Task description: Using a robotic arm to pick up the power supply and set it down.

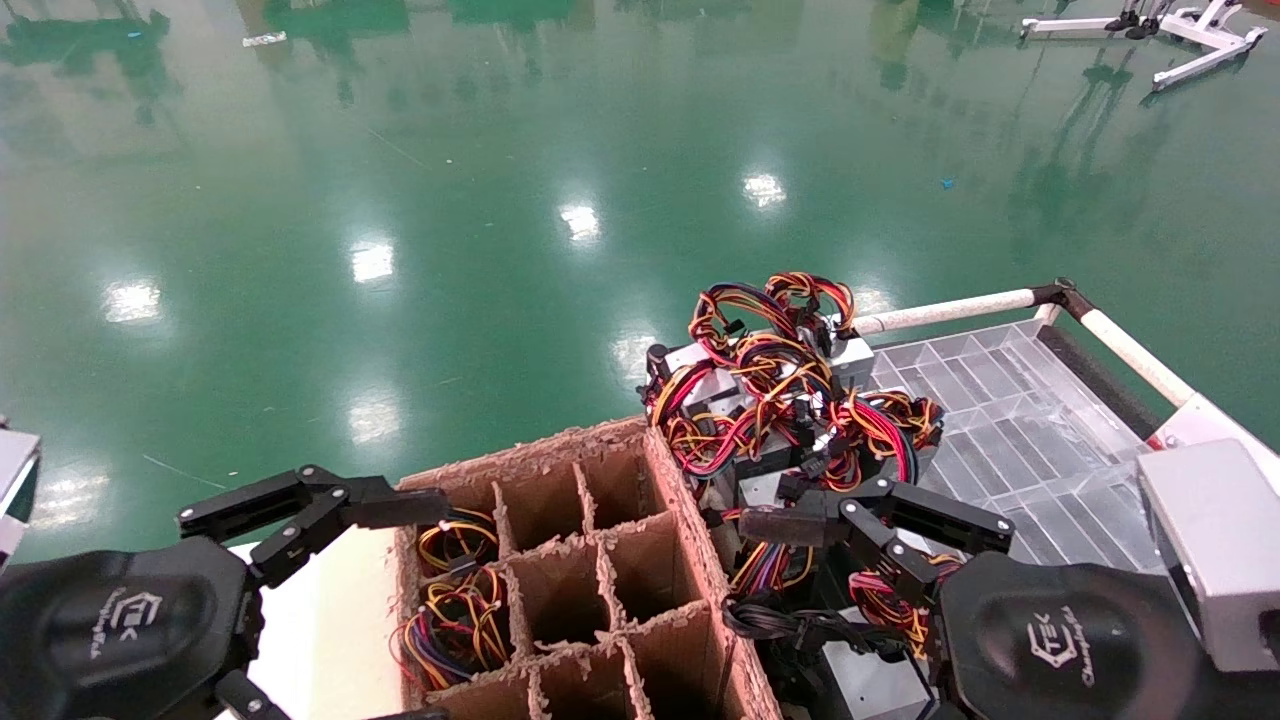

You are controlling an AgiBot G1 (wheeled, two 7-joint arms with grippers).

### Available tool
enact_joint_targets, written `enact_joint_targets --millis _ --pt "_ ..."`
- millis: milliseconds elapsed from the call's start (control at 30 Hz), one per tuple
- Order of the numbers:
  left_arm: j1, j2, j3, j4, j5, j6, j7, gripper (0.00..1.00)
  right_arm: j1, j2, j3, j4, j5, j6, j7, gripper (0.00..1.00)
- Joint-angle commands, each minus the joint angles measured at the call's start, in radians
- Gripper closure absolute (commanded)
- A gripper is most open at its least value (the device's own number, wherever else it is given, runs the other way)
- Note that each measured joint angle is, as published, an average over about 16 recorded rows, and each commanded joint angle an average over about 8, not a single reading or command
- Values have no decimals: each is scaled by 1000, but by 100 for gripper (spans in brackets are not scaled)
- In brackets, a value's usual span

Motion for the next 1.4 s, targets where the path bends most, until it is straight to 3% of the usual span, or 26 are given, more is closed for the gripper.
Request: enact_joint_targets --millis 33,100,367,1400 --pt "0 0 0 0 0 0 0 0 0 0 0 0 0 0 0 0" --pt "0 0 0 0 0 0 0 3 0 0 0 0 0 0 0 0" --pt "0 0 0 0 0 0 0 99 0 0 0 0 0 0 0 0" --pt "0 0 0 0 0 0 0 100 0 0 0 0 0 0 0 0"
